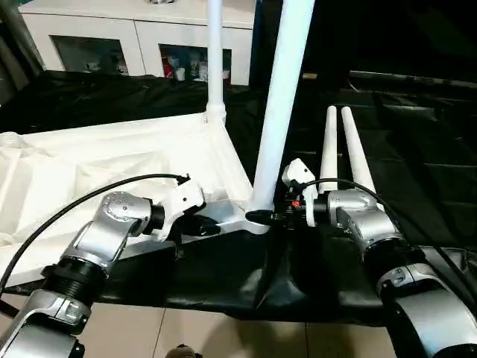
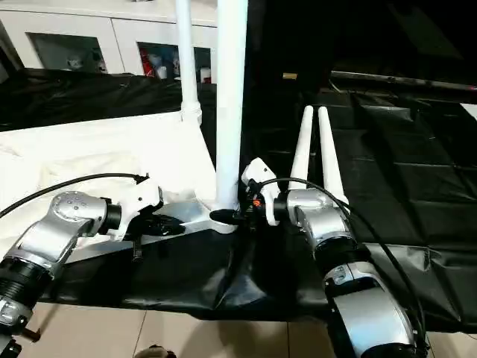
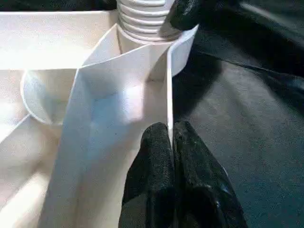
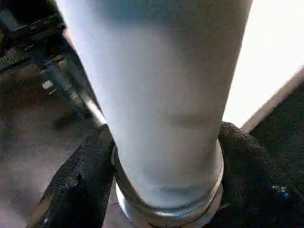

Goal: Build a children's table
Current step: Rotate leg to tighten

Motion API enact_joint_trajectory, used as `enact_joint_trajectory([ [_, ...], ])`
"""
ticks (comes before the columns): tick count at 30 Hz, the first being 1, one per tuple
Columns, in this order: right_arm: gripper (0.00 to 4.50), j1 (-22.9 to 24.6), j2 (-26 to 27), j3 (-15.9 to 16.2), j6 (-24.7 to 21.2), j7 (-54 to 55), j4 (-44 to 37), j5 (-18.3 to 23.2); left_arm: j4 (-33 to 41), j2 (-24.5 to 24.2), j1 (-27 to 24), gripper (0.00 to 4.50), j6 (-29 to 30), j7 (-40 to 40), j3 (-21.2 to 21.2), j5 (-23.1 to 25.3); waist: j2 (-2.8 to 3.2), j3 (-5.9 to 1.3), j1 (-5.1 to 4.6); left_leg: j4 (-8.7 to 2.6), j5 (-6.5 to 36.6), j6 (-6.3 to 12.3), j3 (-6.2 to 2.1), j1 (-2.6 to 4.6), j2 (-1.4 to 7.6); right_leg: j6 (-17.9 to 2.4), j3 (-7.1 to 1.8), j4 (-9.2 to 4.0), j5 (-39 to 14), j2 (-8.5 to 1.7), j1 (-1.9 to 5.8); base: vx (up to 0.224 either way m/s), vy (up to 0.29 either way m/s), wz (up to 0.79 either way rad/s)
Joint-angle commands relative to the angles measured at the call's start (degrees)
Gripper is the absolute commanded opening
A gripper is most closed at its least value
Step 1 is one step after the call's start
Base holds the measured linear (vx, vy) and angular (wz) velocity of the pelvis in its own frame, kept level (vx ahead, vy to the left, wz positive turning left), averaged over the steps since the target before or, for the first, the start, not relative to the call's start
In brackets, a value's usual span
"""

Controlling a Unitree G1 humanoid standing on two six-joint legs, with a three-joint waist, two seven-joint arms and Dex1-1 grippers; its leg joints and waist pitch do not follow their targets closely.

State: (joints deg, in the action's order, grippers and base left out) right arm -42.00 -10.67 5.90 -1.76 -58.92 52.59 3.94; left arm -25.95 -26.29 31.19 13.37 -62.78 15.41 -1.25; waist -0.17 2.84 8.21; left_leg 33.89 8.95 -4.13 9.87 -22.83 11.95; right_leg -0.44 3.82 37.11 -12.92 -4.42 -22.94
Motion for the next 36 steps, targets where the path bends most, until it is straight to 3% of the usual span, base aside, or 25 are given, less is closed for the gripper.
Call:
enact_joint_trajectory([
  [1,2.79,0.8,1.5,-1.3,-1.2,8.9,2.8,-1.0,-1.0,2.0,1.5,0.00,2.1,4.2,-0.3,0.9,0.39,-3.98,-0.23,-3.89,9.9,0.61,-0.12,1.60,1.50,-15.4,-2.48,-3.60,3.3,-3.79,2.58,0.000,0.000,0.00],
  [2,2.79,0.0,4.8,-4.6,-4.2,22.1,6.4,-0.1,-5.8,6.4,4.4,0.00,4.7,14.0,-2.3,2.2,0.33,-3.86,-0.30,-4.24,12.9,-0.84,-0.29,1.89,1.51,-14.3,-2.54,-4.19,-2.3,-4.01,2.70,0.000,0.000,0.00],
  [3,2.78,-0.4,6.2,-5.9,-5.3,27.5,7.8,0.4,-7.9,8.4,5.7,0.00,5.9,18.2,-3.3,2.5,0.30,-3.36,-0.64,-4.46,14.0,-1.47,-0.12,1.82,1.33,-13.8,-2.71,-4.47,-4.5,-3.78,2.36,0.000,0.000,0.00],
  [4,2.78,-0.4,6.2,-5.9,-5.3,27.5,7.8,0.4,-7.9,8.4,5.7,0.00,5.9,18.2,-3.3,2.5,0.60,-3.19,-0.44,-4.88,17.7,-3.35,-0.45,2.61,1.45,-12.7,-2.71,-5.08,-11.0,-4.05,2.17,0.000,0.000,0.00],
  [6,2.77,-1.5,10.4,-7.9,-6.3,35.8,10.5,1.9,-13.5,13.1,9.3,0.00,5.4,26.8,-4.9,2.9,0.63,-2.95,-0.52,-5.08,22.7,-4.26,-0.62,3.09,1.47,-10.8,-2.87,-6.00,-18.2,-4.40,1.91,0.000,0.000,0.00],
  [7,2.77,-1.8,11.3,-8.4,-6.3,36.9,10.9,2.4,-14.5,13.9,10.0,0.00,5.2,28.1,-5.1,2.8,0.57,-2.82,-0.53,-5.09,24.5,-4.51,-0.64,3.53,1.42,-9.8,-3.04,-6.57,-20.6,-4.48,1.49,0.000,0.000,0.00],
  [8,2.77,-2.4,12.7,-9.1,-6.2,38.5,11.6,3.2,-15.9,14.9,11.0,0.00,4.8,29.6,-4.8,3.3,0.53,-2.86,-0.47,-5.20,25.1,-4.38,-0.77,3.44,1.33,-9.1,-3.08,-6.74,-20.9,-4.48,1.63,0.000,0.000,0.00],
  [10,2.77,-3.3,14.4,-9.2,-5.4,39.0,12.2,3.4,-17.1,15.7,12.1,0.00,4.5,30.7,-4.1,4.2,0.46,-3.25,-0.22,-5.41,22.2,-3.61,-0.84,3.00,1.31,-8.5,-3.08,-6.54,-18.1,-4.52,2.24,0.000,0.000,0.00],
  [12,2.77,-4.0,15.4,-8.7,-3.8,37.8,12.3,2.7,-17.7,15.9,12.8,0.00,3.9,30.5,-3.4,5.1,0.48,-3.43,-0.08,-5.33,19.0,-2.89,-0.61,2.77,1.39,-9.1,-3.11,-6.22,-12.8,-4.36,2.36,0.000,0.000,0.00],
  [13,3.33,-4.3,15.8,-8.6,-3.0,37.2,12.2,2.5,-17.8,15.9,12.9,0.00,3.5,30.2,-3.1,5.4,0.40,-3.46,-0.05,-5.28,17.6,-2.38,-0.55,2.54,1.34,-9.4,-3.03,-6.02,-11.1,-4.34,2.56,0.000,0.000,0.00],
  [15,3.50,-4.9,16.2,-8.6,-1.3,35.7,11.9,2.2,-17.5,15.5,12.7,0.00,2.6,28.4,-2.6,5.7,0.37,-3.59,0.03,-5.18,16.3,-2.00,-0.54,2.40,1.36,-9.7,-2.95,-5.83,-9.7,-4.37,2.71,0.000,0.000,0.00],
  [19,3.92,-5.9,15.5,-9.0,-0.3,31.9,11.0,2.5,-16.3,14.0,11.3,0.00,-0.7,23.5,-1.0,5.4,0.45,-3.66,-0.79,-5.45,15.1,-1.67,-0.88,1.57,1.27,-9.4,-2.62,-5.39,-7.6,-4.16,3.39,0.000,0.000,0.00],
  [23,3.92,-4.5,10.8,-4.3,-1.9,19.0,7.1,1.4,-11.3,11.1,8.3,0.00,-2.9,15.8,-1.2,2.9,0.56,-4.13,-1.39,-4.77,11.1,0.19,-0.57,1.76,1.38,-12.3,-2.50,-4.61,1.6,-3.89,3.57,0.000,0.000,0.00],
  [26,3.92,-2.4,5.4,-1.3,-1.0,10.3,3.9,0.0,-7.0,7.5,5.5,0.00,-4.6,7.9,-0.3,1.4,0.35,-4.67,-1.01,-3.50,3.0,4.08,-0.15,1.36,1.11,-14.9,-2.14,-3.30,14.9,-3.42,3.69,0.000,0.000,0.00],
  [28,3.92,-1.9,3.6,-1.1,-0.6,8.1,3.1,-0.4,-5.2,6.0,4.2,0.00,-5.5,4.5,0.1,0.4,0.42,-4.86,-0.79,-3.21,1.5,5.31,-0.15,1.13,1.04,-15.6,-1.98,-2.95,17.5,-3.44,3.73,0.000,0.000,0.00],
  [31,3.92,-1.3,0.8,-0.8,-0.5,4.3,1.3,-0.7,-2.2,3.3,2.4,0.00,-5.1,0.1,1.0,-0.6,0.75,-4.69,-0.13,-3.18,3.5,5.39,-0.03,1.50,1.39,-16.6,-1.98,-3.11,14.7,-3.47,3.21,0.000,0.000,0.00],
  [34,3.92,-0.7,-1.6,-0.1,-1.5,0.5,-1.0,-0.6,-0.2,1.3,1.1,0.00,-5.1,-2.7,1.5,-1.1,1.24,-4.42,0.46,-3.48,7.1,3.81,-0.02,1.90,1.80,-16.5,-2.07,-3.42,10.1,-3.44,2.73,0.000,0.000,0.00],
  [36,3.92,-0.3,-2.6,0.7,-2.1,-1.6,-2.2,-0.4,1.2,0.5,0.4,0.00,-4.8,-4.1,1.4,-1.6,1.16,-4.20,0.65,-3.90,9.8,2.08,-0.16,1.83,1.84,-15.5,-2.05,-3.66,6.1,-3.47,2.88,0.000,0.000,0.00],
])
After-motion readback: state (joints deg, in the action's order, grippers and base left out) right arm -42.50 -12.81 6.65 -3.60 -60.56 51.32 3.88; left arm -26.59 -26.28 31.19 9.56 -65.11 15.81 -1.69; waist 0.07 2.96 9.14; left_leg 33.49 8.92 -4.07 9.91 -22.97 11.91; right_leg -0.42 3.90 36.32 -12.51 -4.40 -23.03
